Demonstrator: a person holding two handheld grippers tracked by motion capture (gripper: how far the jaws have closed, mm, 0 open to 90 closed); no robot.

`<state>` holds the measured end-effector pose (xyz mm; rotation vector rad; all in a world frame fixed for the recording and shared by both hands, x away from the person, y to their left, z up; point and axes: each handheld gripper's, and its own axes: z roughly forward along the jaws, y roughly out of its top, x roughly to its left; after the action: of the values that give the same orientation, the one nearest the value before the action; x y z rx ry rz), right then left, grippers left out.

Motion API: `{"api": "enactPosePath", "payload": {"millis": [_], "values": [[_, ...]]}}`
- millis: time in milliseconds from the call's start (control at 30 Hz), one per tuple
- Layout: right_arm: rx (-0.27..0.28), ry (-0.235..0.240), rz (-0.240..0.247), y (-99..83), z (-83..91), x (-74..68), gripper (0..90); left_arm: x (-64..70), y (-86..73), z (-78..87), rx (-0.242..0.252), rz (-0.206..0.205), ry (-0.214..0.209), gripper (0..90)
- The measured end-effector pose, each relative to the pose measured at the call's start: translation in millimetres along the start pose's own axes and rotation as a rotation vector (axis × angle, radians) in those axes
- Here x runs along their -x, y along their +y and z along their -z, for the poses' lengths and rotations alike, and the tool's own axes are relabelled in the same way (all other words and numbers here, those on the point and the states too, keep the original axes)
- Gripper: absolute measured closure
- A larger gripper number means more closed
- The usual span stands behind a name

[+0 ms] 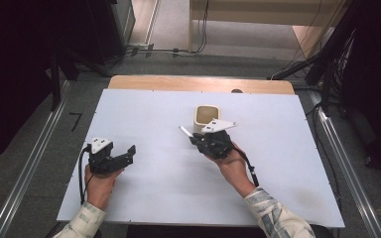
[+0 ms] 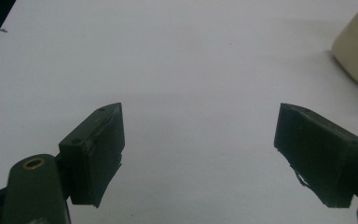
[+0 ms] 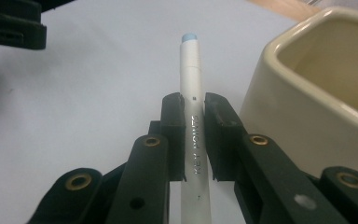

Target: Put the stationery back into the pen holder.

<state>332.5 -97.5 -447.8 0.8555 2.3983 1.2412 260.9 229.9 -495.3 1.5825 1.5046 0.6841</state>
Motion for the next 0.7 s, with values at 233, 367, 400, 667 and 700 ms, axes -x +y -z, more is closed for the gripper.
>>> {"api": "enactPosePath", "payload": {"millis": [233, 367, 400, 667, 700], "values": [[0.031, -0.002, -0.005, 11.7, 4.6, 0.9, 76.2, 0.2, -0.3, 0.2, 0.001, 0.002, -0.002, 16.7], [0.032, -0.002, -0.003, 15.0, 4.2, 1.6, 76.2, -0.6, -0.2, 0.7, 0.001, 0.003, 0.0, 16.7], [0.033, -0.002, -0.005, 15.6, 3.9, 1.6, 76.2, -0.6, -0.2, 0.7, 0.001, 0.004, 0.0, 16.7], [0.043, -0.004, -0.001, 20.4, 4.8, 1.8, 76.2, -0.1, -0.2, 0.6, 0.001, 0.001, -0.001, 16.7], [0.045, -0.005, 0.004, 21.3, 4.9, 2.6, 76.2, -0.3, -0.2, 0.7, 0.0, 0.0, -0.002, 16.7]]}}
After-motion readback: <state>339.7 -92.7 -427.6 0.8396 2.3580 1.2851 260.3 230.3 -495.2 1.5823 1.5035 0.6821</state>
